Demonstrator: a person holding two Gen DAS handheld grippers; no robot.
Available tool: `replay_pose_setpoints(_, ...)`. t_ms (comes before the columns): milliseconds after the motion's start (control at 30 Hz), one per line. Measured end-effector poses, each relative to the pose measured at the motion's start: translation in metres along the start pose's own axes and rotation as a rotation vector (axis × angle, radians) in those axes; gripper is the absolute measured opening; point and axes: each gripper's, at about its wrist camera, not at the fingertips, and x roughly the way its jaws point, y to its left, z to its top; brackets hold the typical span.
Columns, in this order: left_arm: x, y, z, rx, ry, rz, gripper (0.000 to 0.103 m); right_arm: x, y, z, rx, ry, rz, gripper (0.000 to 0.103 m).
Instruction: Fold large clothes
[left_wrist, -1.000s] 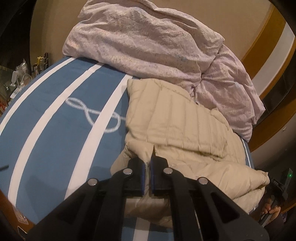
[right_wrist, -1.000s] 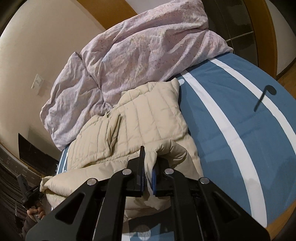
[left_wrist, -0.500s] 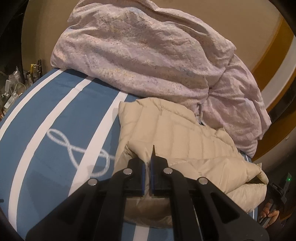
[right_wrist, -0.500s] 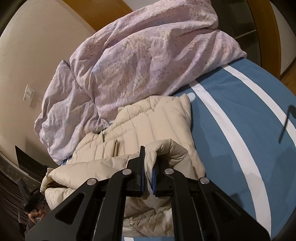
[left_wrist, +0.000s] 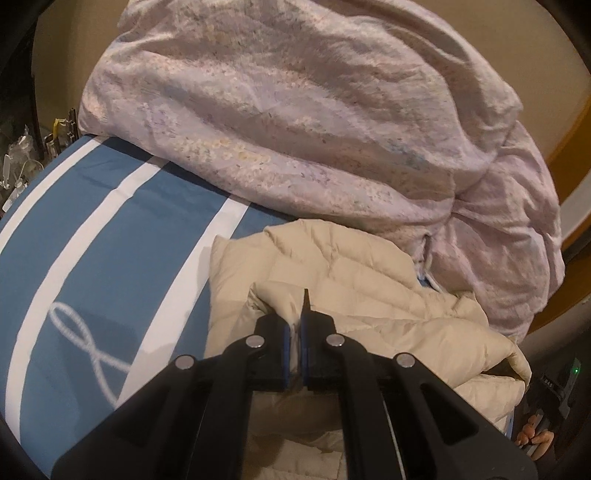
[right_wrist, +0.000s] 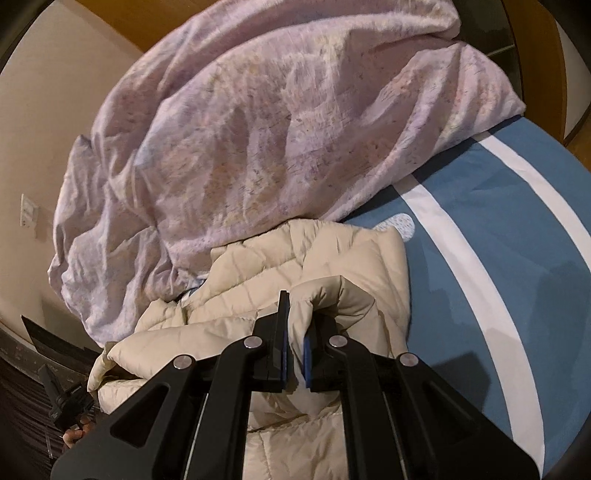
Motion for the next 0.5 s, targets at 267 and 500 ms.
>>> replay_pose_setpoints(267, 0.040, -0.008, 0.028, -0.044, 0.051, 0.041, 0.010, 0.040, -0.008, 0.027, 0.078, 0.067, 0.004, 0.037)
replay_pose_setpoints(500, 0.054, -0.025, 0.046, 0.024, 0.090, 0.104, 0.021, 0.040, -0.003, 0.040, 0.067, 0.031, -0.026, 0.064)
